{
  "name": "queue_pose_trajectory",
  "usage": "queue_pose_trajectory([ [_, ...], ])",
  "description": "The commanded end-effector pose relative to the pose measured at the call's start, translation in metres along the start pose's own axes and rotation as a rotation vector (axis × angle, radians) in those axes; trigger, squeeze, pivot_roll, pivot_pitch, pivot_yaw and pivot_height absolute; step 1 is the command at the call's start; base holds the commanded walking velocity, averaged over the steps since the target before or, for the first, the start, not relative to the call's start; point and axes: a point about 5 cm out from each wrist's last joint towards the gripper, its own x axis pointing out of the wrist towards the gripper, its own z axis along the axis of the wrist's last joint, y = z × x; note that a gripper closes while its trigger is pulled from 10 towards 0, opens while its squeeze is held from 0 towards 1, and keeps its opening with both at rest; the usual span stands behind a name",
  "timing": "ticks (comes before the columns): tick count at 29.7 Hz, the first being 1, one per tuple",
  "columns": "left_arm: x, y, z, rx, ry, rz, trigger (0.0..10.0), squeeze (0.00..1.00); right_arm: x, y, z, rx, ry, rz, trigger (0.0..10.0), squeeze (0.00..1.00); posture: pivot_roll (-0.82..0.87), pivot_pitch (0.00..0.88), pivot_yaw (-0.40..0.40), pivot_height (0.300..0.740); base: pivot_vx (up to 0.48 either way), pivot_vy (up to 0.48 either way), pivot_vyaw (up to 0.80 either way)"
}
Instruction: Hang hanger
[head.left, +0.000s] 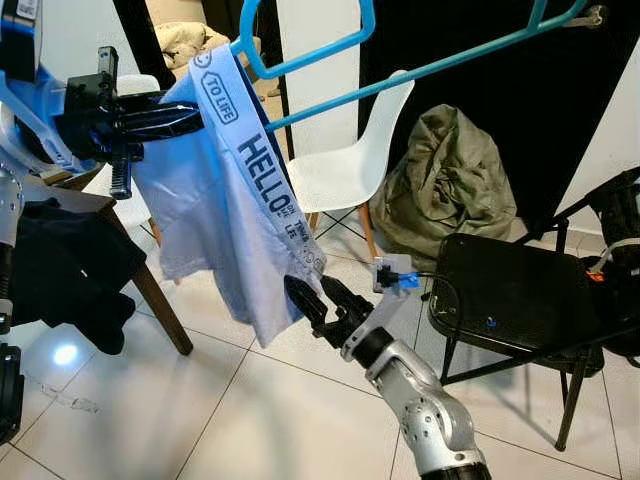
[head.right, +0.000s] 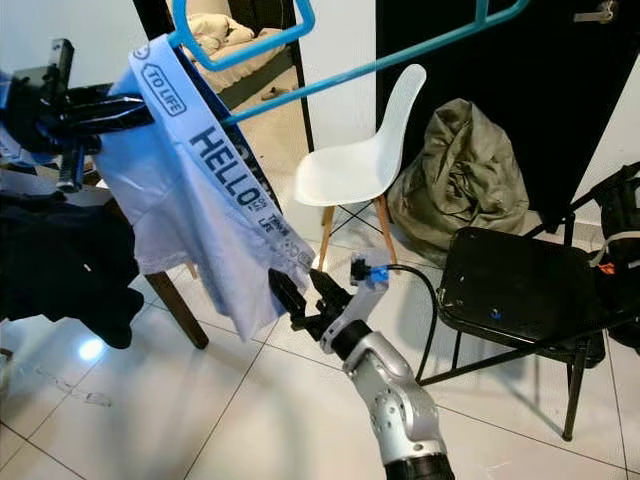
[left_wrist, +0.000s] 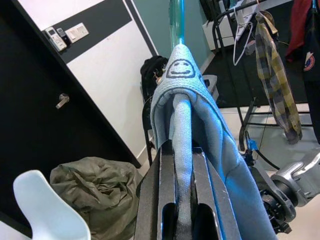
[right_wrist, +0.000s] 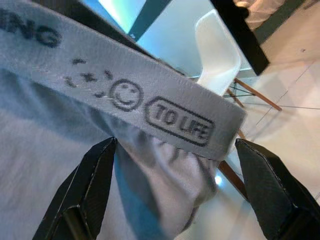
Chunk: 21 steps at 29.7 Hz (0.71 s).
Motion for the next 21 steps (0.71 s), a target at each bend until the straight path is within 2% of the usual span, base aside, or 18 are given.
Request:
queue_pose_trajectory([
  [1, 0.002, 0.001, 0.009, 0.028, -0.030, -0.009, 0.0, 0.00, 0.000, -0.003, -0.010, 0.043, 0.015, -0.047, 10.0, 0.00, -0.02, 0.041, 0.083, 0.740, 0.000, 0.000, 0.00],
  [3, 0.003, 0.000, 0.008, 0.023, -0.040, -0.006, 0.0, 0.00, -0.002, -0.009, -0.012, 0.078, 0.015, -0.085, 10.0, 0.00, -0.02, 0.041, 0.082, 0.740, 0.000, 0.000, 0.00],
  [5, 0.004, -0.003, 0.005, 0.015, -0.053, 0.000, 0.0, 0.00, -0.005, -0.018, -0.014, 0.171, -0.002, -0.132, 10.0, 0.00, -0.02, 0.042, 0.081, 0.740, 0.000, 0.000, 0.00],
  [8, 0.006, -0.005, 0.001, 0.004, -0.069, 0.010, 0.0, 0.00, -0.009, -0.024, -0.013, 0.251, -0.021, -0.154, 10.0, 0.00, -0.03, 0.042, 0.079, 0.740, 0.000, 0.000, 0.00],
  [13, 0.008, -0.006, -0.001, -0.004, -0.085, 0.019, 0.0, 0.00, -0.012, -0.026, -0.010, 0.323, -0.047, -0.148, 10.0, 0.00, -0.03, 0.041, 0.078, 0.740, 0.000, 0.000, 0.00],
  [19, 0.010, -0.006, -0.001, -0.007, -0.098, 0.016, 0.0, 0.00, -0.011, -0.025, -0.010, 0.355, -0.066, -0.138, 10.0, 0.00, -0.03, 0.039, 0.081, 0.740, 0.000, 0.000, 0.00],
  [21, 0.011, -0.006, -0.001, -0.007, -0.104, 0.013, 0.0, 0.00, -0.009, -0.022, -0.007, 0.424, -0.092, -0.103, 10.0, 0.00, -0.03, 0.038, 0.081, 0.740, 0.000, 0.000, 0.00],
])
